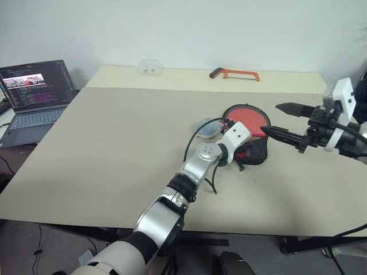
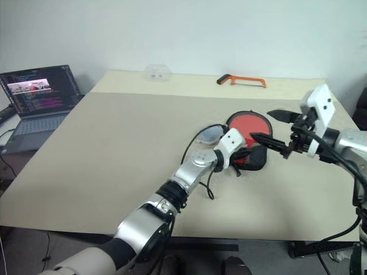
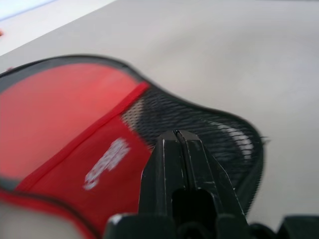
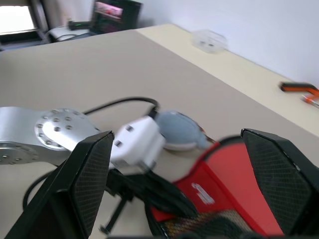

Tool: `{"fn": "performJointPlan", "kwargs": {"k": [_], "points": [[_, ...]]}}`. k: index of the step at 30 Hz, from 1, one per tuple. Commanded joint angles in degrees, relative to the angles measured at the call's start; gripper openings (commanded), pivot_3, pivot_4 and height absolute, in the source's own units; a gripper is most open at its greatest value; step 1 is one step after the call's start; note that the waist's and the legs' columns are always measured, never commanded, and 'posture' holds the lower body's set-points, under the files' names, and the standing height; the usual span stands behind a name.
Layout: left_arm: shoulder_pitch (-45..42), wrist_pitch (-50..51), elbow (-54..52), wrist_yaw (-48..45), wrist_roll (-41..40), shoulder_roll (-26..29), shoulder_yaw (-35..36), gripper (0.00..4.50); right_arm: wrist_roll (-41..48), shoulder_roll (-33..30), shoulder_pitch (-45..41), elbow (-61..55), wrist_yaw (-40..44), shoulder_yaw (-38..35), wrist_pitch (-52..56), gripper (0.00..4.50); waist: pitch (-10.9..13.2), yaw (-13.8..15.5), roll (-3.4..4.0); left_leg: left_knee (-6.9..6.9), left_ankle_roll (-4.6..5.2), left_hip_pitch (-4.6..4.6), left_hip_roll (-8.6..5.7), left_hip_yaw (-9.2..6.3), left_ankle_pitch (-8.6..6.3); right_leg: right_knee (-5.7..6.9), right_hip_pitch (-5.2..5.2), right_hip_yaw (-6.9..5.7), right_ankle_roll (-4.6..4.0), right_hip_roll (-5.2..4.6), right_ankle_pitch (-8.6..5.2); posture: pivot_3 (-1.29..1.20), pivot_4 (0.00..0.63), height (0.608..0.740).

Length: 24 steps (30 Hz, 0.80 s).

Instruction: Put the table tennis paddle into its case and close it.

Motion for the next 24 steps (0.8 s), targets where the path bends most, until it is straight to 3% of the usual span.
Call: {"fn": "performJointPlan", "kwargs": {"k": [1, 5, 7, 12, 19, 24], "points": [[1.07, 1.07, -9.39, -5.33, -3.11, 5.73, 3.29, 0.03, 2.41, 2.39, -1.83, 1.42, -7.32, -3.78, 4.81, 4.50, 0.00, -0.38, 0.00, 0.00, -0.01, 0.01, 0.00, 0.00, 0.01, 0.03, 0.00, 0.01, 0.00, 0.00, 0.00, 0.00, 0.150, 0.740], [5.29, 10.37, -27.38, -20.49, -15.47, 17.25, 9.31, 0.03, 4.34, 15.50, -7.58, 11.72, -24.33, -9.13, 14.96, 4.50, 0.01, -1.83, -0.02, -0.13, -0.43, 0.13, 0.14, -0.02, 0.26, 0.17, 0.01, 0.01, -0.05, 0.07, 0.03, 0.00, 0.150, 0.740], [6.29, 16.26, -32.08, -22.92, -19.36, 22.17, 12.27, 0.38, 2.24, 20.04, -7.97, 15.76, -30.04, -9.79, 17.02, 4.50, 0.00, -1.58, 0.05, -0.21, -0.62, 0.14, 0.14, -0.08, 0.41, 0.22, 0.00, -0.14, -0.07, 0.04, 0.03, 0.00, 0.150, 0.740], [10.85, 24.14, -41.66, -27.34, -24.32, 31.71, 15.33, 1.97, 2.10, 25.58, -7.95, 22.38, -35.62, -12.27, 18.44, 4.50, -0.02, -0.70, 0.13, -0.18, -0.59, 0.07, 0.06, -0.04, 0.41, 0.11, 0.03, -0.14, -0.06, -0.04, 0.02, 0.00, 0.150, 0.740], [18.47, 31.50, -54.87, -33.24, -32.10, 43.56, 19.16, 4.45, 3.83, 27.00, -6.55, 23.58, -37.43, -14.95, 20.02, 4.50, -0.02, -0.54, 0.13, -0.21, -0.58, -0.02, 0.11, -0.08, 0.41, 0.08, -0.05, -0.17, -0.06, -0.01, 0.02, 0.00, 0.150, 0.740], [24.16, 29.23, -59.33, -36.59, -31.84, 51.05, 19.92, 4.45, 5.41, 28.63, -5.85, 26.54, -39.05, -18.94, 21.18, 4.50, -0.02, -0.93, 0.14, -0.22, -0.57, 0.02, 0.12, -0.05, 0.41, 0.10, -0.04, -0.13, -0.07, 0.00, 0.02, 0.00, 0.150, 0.740]]}}
